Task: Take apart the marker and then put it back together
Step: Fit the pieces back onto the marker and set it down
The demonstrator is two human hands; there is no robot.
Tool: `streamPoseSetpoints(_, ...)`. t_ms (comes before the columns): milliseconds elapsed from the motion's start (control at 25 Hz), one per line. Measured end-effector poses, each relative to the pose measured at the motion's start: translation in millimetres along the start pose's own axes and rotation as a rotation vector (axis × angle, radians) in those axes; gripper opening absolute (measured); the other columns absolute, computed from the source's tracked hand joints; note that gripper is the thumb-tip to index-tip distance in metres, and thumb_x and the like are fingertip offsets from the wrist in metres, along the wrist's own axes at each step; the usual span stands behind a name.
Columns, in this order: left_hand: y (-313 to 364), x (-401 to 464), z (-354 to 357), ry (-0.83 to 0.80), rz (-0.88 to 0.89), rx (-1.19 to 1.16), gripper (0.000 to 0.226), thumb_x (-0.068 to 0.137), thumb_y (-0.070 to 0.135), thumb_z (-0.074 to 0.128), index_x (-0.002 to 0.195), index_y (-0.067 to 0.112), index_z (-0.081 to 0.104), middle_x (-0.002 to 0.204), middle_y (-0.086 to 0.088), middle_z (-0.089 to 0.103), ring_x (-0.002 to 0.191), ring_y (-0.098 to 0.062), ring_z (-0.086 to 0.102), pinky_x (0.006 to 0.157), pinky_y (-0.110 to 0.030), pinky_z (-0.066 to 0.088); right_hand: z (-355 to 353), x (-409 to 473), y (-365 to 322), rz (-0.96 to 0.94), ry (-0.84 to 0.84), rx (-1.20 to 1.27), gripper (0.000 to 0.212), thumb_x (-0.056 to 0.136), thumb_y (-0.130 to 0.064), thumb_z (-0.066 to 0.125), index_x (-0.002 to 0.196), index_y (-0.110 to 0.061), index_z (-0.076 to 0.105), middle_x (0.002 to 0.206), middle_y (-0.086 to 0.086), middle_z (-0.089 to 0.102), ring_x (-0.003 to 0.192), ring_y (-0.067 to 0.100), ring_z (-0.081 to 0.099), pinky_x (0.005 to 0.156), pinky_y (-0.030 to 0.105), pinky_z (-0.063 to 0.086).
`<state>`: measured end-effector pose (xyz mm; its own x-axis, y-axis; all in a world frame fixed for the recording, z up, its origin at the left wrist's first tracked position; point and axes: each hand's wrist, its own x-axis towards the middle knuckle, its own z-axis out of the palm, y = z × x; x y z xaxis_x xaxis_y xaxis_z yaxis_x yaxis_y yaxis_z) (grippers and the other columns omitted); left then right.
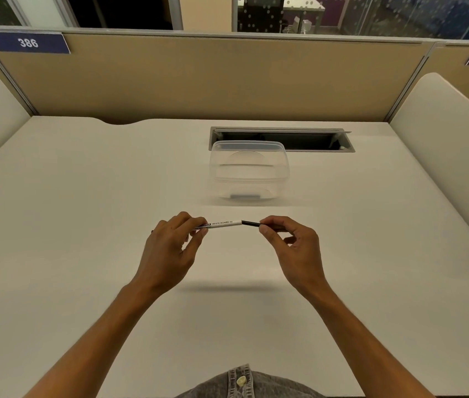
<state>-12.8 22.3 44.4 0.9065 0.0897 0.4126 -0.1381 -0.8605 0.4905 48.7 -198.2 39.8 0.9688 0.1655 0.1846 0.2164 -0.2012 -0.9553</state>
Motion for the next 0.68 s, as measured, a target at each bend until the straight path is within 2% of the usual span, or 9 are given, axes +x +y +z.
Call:
streamPoseSetpoints(200,0,2,-4,-0.077,0.041,0.042,0.019,0.093,0.029,0.05,0.102,0.021,0.065,0.084,0.009,0.057,0.064,-0.016,0.051,0.062,-0.037,0.046,-5,4,-2,-0.063,-0.034,-0.026,0.013,0.085,-0.017,0.072,0.091,-0.029,0.072,0.089,-0.018,0.072,0.086,0.005,0.066,0.058,0.02,0.041)
streamPoseSetpoints(320,2,4,-5,-0.134,0.073,0.059,0.024,0.095,0.034,0.045,0.104,0.022,0.064,0.085,0.009,0.056,0.064,-0.014,0.047,0.06,-0.032,0.044,-7,6,-3,-0.09,-0.074,-0.04,0.013,0.085,-0.019,0.072,0.093,-0.029,0.073,0.09,-0.018,0.072,0.089,0.007,0.066,0.06,0.016,0.043)
streamPoseSetpoints(520,3,6,-7,-0.181,0.032,0.025,0.028,0.097,0.041,0.043,0.101,0.023,0.065,0.083,0.012,0.056,0.068,-0.016,0.054,0.06,-0.031,0.045,-8,5,-4,-0.142,-0.134,-0.053,0.017,0.085,-0.02,0.072,0.097,-0.032,0.072,0.091,-0.015,0.072,0.089,0.013,0.065,0.064,0.016,0.044)
streamPoseSetpoints(680,2,9,-12,-0.209,0.06,-0.018,0.028,0.097,0.042,0.044,0.093,0.023,0.063,0.075,0.018,0.047,0.065,-0.009,0.048,0.057,-0.021,0.035,-9,6,-7,-0.215,-0.164,-0.084,0.014,0.085,-0.021,0.072,0.097,-0.028,0.073,0.092,-0.018,0.071,0.086,0.01,0.064,0.067,0.014,0.042)
